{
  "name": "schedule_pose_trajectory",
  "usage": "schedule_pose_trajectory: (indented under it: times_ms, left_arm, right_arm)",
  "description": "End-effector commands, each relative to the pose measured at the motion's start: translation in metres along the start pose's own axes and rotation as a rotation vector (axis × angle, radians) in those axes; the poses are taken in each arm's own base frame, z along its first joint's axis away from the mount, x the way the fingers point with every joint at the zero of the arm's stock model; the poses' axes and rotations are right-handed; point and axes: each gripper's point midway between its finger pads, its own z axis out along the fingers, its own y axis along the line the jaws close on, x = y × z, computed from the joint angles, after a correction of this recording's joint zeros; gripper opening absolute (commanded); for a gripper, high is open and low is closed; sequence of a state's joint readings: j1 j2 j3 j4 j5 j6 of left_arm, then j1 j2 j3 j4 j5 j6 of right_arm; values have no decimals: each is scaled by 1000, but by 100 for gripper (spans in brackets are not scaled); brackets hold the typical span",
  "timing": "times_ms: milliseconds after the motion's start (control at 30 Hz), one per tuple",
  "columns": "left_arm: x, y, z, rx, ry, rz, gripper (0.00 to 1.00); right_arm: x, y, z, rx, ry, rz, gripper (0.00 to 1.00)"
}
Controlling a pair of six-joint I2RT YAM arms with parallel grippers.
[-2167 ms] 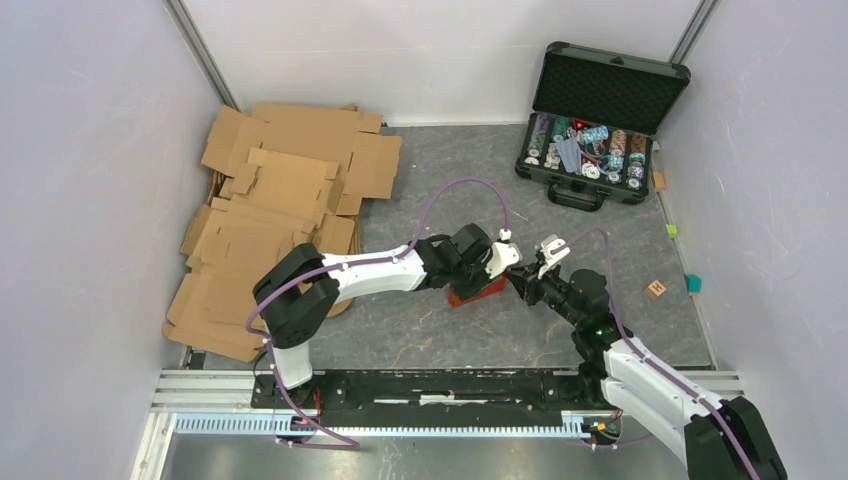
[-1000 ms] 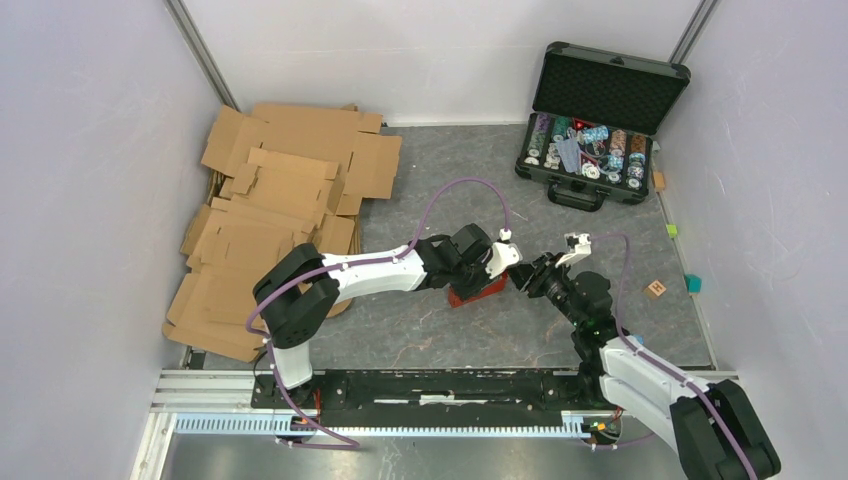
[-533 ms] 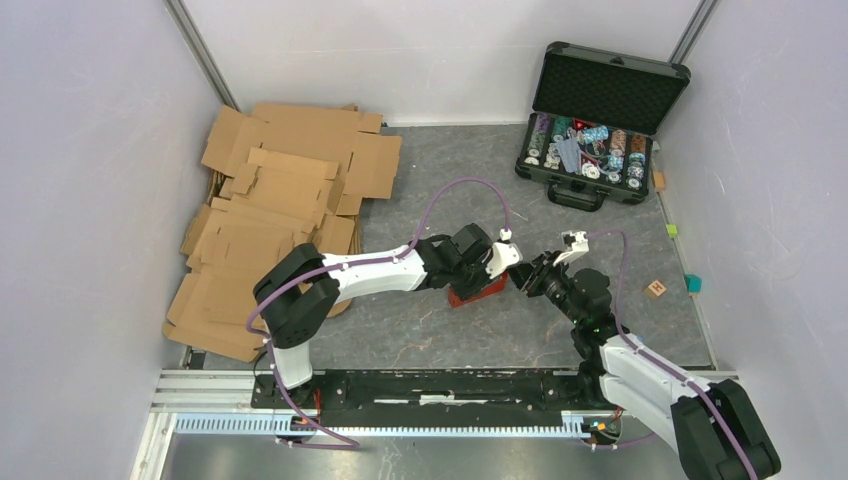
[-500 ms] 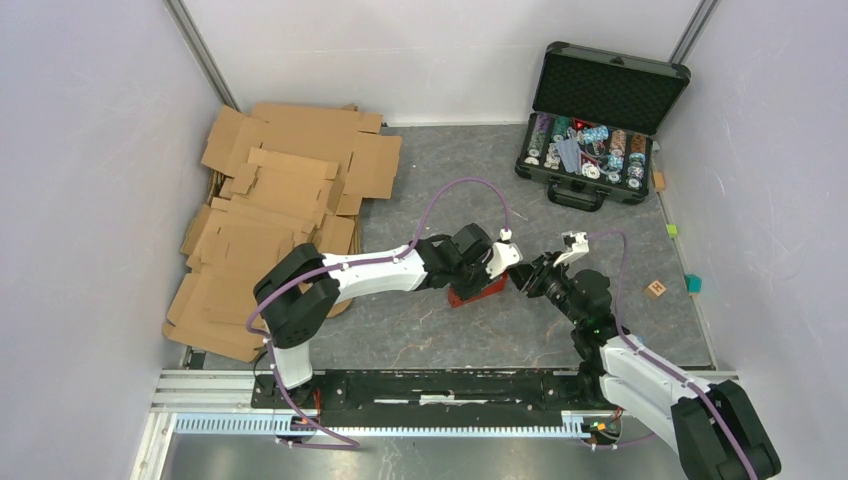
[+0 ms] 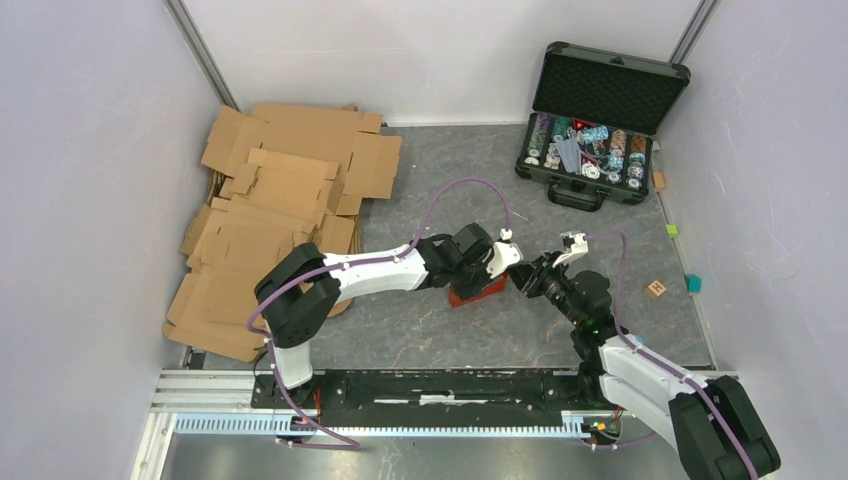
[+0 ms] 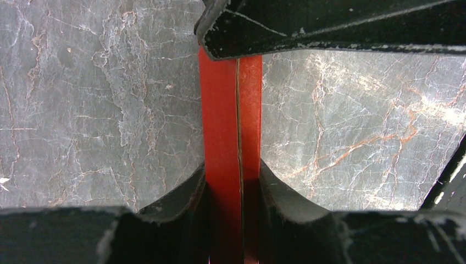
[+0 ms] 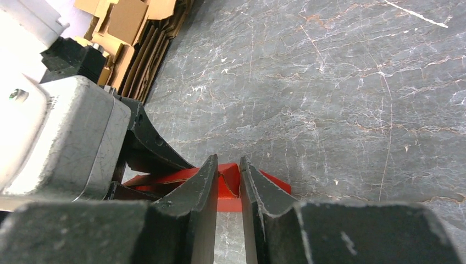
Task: Fold the paper box
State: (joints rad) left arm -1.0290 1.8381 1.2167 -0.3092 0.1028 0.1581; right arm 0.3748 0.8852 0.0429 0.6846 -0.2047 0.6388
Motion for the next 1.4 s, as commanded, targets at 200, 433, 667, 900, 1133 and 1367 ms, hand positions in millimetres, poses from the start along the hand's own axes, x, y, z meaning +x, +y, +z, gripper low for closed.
schedule_pose_trajectory:
  times_ms: [200, 433, 667, 900, 1133, 1367]
  left_arm:
    - [61, -16, 12, 46, 214, -26, 33]
    - [63, -15, 14, 41, 225, -30, 35]
    - [62, -15, 14, 39, 222, -34, 36]
    - [61, -15, 12, 35, 217, -37, 37]
    - [58, -12, 10, 20, 195, -41, 37]
    - [52, -12, 7, 14, 164, -36, 36]
  right_arm:
    - [79, -54, -32, 170, 193, 3, 25]
    - [88, -59, -39, 175, 213, -10, 25]
    - [92, -66, -43, 210, 248, -35, 25]
    - [100, -68, -46, 217, 289, -49, 26]
    - [112, -71, -51, 232, 348, -48, 27]
    - [114, -74, -52, 257, 358, -55, 27]
